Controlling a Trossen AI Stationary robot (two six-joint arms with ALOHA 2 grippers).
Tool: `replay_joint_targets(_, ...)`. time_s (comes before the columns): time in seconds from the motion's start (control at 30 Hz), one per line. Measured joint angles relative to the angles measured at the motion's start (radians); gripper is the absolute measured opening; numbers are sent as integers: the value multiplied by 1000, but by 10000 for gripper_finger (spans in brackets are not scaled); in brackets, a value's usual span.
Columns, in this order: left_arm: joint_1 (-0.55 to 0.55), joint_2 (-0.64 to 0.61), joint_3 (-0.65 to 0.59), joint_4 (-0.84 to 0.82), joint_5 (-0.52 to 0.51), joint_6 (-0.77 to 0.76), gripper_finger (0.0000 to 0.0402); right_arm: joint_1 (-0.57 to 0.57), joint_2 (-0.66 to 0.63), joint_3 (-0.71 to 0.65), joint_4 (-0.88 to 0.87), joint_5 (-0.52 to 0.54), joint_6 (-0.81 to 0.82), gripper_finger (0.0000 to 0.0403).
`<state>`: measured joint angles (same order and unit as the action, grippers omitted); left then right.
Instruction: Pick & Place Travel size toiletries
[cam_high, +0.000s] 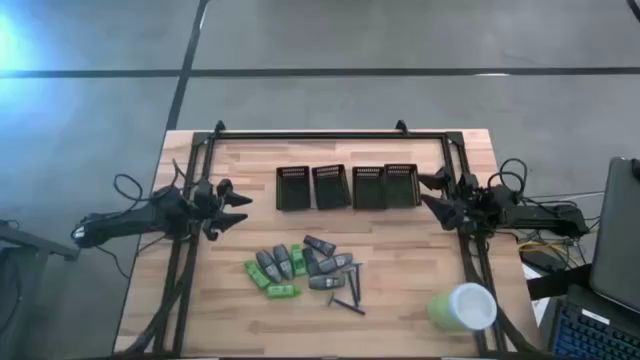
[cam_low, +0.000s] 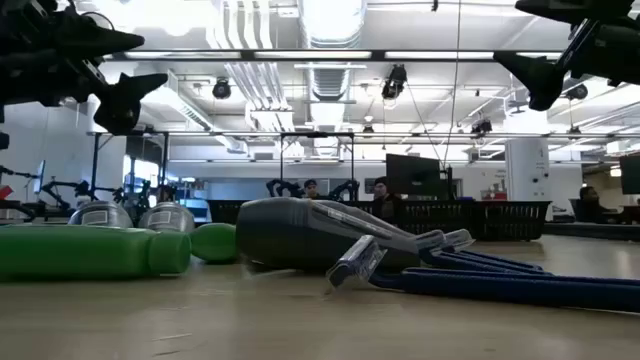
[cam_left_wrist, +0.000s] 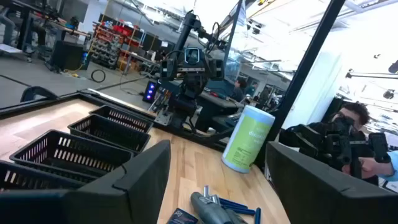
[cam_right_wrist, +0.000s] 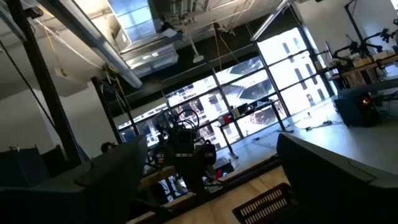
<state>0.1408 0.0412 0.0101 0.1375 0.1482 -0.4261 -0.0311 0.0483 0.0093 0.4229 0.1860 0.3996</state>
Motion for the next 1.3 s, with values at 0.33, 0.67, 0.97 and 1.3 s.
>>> replay_joint_targets(0.33, 0, 0, 0, 0, 0, 0, 268, 0, 0, 0, 0, 0, 0, 363)
replay_joint_targets(0.67, 0, 0, 0, 0, 0, 0, 268, 0, 0, 0, 1, 0, 3, 363)
replay_joint_targets(0.97, 0, 0, 0, 0, 0, 0, 268, 0, 0, 0, 1, 0, 133, 363)
replay_joint_targets(1.3, 0, 0, 0, 0, -3, 2, 268, -1, 0, 0, -1, 74, 200, 364)
